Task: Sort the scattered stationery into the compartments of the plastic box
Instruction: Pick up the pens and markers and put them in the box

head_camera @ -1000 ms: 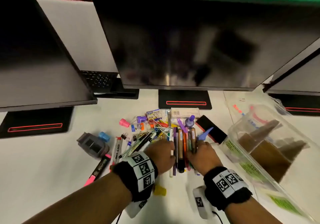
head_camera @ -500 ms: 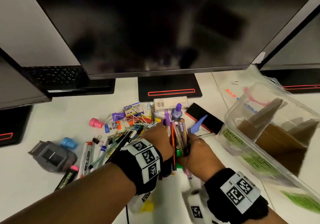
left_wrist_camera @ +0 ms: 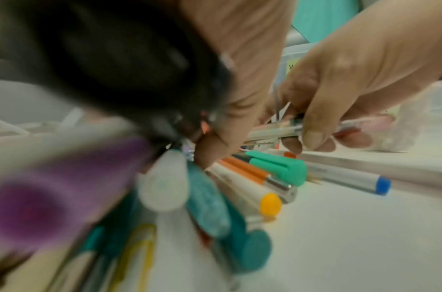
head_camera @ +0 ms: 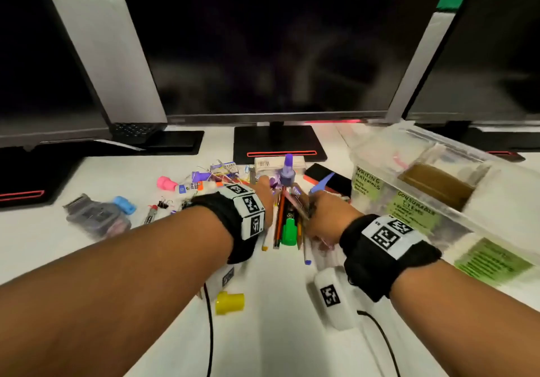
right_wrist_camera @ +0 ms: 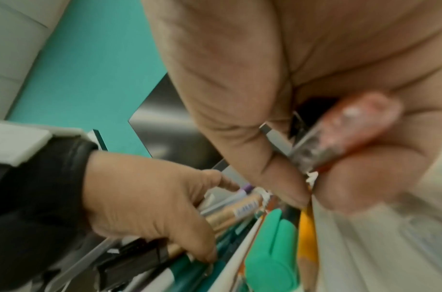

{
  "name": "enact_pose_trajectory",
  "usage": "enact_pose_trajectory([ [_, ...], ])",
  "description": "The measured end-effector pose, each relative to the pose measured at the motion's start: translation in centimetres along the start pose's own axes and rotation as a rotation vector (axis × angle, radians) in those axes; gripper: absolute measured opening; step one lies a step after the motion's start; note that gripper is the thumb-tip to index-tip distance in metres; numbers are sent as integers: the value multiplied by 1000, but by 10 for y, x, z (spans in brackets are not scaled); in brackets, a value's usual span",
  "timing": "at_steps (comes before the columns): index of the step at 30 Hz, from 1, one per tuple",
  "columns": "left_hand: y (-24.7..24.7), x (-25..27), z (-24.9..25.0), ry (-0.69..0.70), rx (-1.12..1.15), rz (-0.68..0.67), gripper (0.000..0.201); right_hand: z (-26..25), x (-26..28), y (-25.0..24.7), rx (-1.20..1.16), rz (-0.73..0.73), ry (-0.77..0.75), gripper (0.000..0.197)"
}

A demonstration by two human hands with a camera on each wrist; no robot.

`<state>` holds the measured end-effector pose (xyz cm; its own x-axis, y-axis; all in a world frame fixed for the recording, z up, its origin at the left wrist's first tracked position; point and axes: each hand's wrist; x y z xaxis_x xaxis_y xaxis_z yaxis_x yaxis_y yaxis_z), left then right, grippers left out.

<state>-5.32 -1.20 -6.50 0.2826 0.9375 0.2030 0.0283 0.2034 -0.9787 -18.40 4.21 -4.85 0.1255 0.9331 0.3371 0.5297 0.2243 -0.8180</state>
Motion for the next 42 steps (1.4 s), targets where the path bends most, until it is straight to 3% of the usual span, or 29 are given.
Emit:
enact_pose_trajectory([
  [3,-2,9,4,-3,5,-10,66,3,24,-11,-183,5,17,44],
  [6,-7,15,6,-18,48,-39,64,8,34,-18,-234,6,-22,42],
  [14,-15,3,11,58,115,-142,59,15,15,-20,-171,20,-45,24],
  [19,-21,-8,13,29,59,-249,79,14,-3,-16,-45,43,-40,25],
  [23,-24,-6,18,19,40,-237,76,14,-7,-18,-26,73,-65,18],
  [27,-30,-2,18,-42,148,-222,72,13,6,-25,-19,88,-67,23],
  [34,-43,37,15,-65,285,-10,61,11,62,-26,-293,284,-72,25],
  [39,-51,59,16,-13,189,11,56,-2,91,-35,-353,324,-73,13],
  [42,-49,62,18,6,127,22,49,-3,96,-37,-401,272,-21,25],
])
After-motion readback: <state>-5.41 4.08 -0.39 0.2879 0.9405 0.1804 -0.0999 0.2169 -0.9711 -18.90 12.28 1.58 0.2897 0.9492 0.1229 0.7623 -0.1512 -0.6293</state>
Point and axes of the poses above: each hand's wrist, its own x-axis away from the middle knuckle, its own y-axis out of the palm, z = x × y, and after that the axes turned 1 degree about -x, right-handed
